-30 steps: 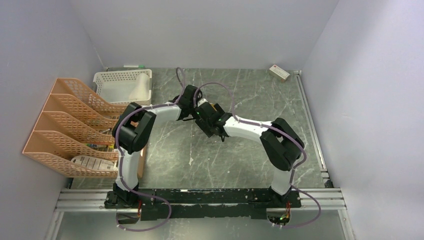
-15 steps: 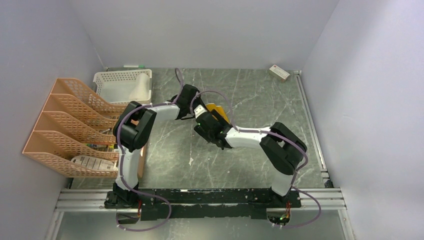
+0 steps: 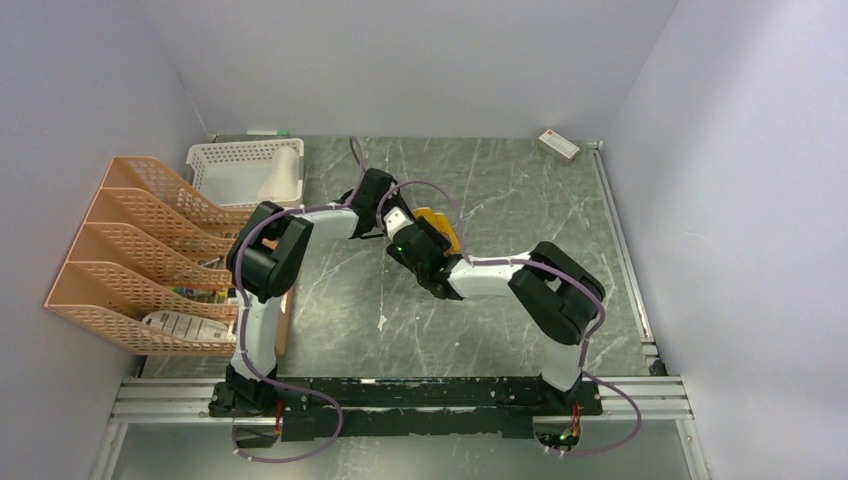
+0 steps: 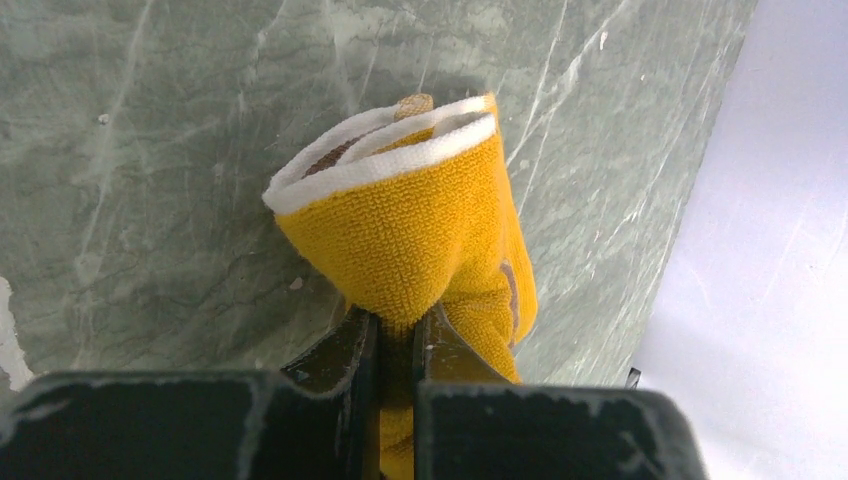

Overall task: Roll the towels
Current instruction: Roll the towel at the center of the board.

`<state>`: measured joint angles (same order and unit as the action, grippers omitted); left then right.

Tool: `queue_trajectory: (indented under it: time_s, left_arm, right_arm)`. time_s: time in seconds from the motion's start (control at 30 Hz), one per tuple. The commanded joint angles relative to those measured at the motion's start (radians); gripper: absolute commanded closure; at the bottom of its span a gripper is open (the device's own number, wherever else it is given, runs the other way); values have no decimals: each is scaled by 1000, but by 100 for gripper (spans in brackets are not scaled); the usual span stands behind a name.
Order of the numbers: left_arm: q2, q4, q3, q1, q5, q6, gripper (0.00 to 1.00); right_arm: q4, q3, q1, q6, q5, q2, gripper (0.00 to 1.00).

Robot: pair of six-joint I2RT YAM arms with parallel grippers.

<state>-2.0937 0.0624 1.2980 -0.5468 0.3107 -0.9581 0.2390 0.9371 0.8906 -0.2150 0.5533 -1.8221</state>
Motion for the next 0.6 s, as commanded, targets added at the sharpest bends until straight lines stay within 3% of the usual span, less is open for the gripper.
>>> queue_trajectory:
  time_s: [0.0,0.23,0.27,0.3,0.37,0.57]
  left_arm:
    - [-28,2,11,-4,78,-11,91]
    - [-15,4,-1,9,94,-11,91]
    - [-12,6,-4,10,96,-11,90]
    - [-9,7,-6,11,98,-11,87]
    - [-2,4,-9,16,102,-11,76]
    - [48,-9,-19,25,81,-4,46]
  right_arm:
    - [50,34,-2,-18,44,-60,45]
    - [16,28,-14,63,81,-99,64]
    - [13,24,-20,81,72,-93,68]
    - [13,18,-26,98,63,-85,80]
    - [13,8,-40,128,43,-65,100]
    - [19,-41,-131,239,-140,19,100]
